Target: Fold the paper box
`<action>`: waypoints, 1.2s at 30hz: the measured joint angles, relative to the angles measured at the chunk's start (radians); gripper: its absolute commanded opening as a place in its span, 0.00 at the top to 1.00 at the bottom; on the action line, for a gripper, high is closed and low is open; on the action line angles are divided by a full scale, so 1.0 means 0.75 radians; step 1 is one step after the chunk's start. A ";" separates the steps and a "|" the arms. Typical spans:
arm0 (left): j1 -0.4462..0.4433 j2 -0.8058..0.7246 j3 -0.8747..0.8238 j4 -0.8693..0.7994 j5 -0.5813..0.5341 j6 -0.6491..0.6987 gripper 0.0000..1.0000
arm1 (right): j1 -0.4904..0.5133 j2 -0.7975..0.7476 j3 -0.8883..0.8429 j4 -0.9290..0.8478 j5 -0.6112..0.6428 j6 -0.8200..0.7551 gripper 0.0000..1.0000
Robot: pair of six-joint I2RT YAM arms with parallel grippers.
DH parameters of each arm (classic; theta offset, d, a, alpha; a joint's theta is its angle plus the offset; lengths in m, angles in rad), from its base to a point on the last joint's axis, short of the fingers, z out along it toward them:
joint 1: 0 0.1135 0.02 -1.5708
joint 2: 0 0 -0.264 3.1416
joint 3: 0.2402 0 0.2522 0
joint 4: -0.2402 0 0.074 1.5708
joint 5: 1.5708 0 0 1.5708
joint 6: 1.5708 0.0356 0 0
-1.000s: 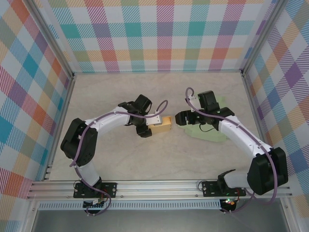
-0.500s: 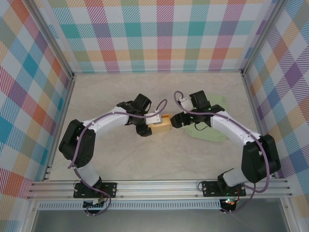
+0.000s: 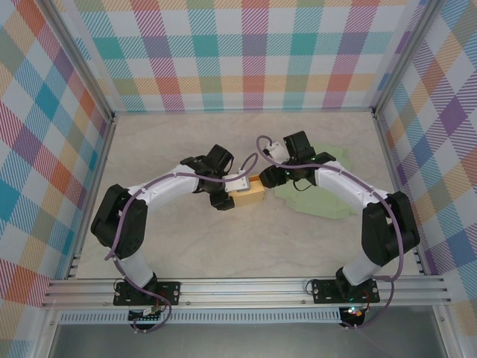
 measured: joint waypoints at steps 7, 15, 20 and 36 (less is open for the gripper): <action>0.000 0.000 0.000 0.001 0.001 -0.006 0.37 | 0.004 0.001 0.001 -0.004 -0.037 -0.006 0.67; 0.000 0.000 0.000 0.010 -0.001 -0.025 0.37 | 0.009 0.003 0.009 -0.018 -0.062 0.012 0.85; 0.000 0.000 0.000 0.010 -0.012 -0.040 0.38 | 0.022 0.003 0.065 -0.052 -0.084 0.096 0.90; 0.000 0.005 0.010 0.009 -0.035 -0.067 0.38 | 0.056 0.003 0.090 -0.080 -0.048 0.300 0.69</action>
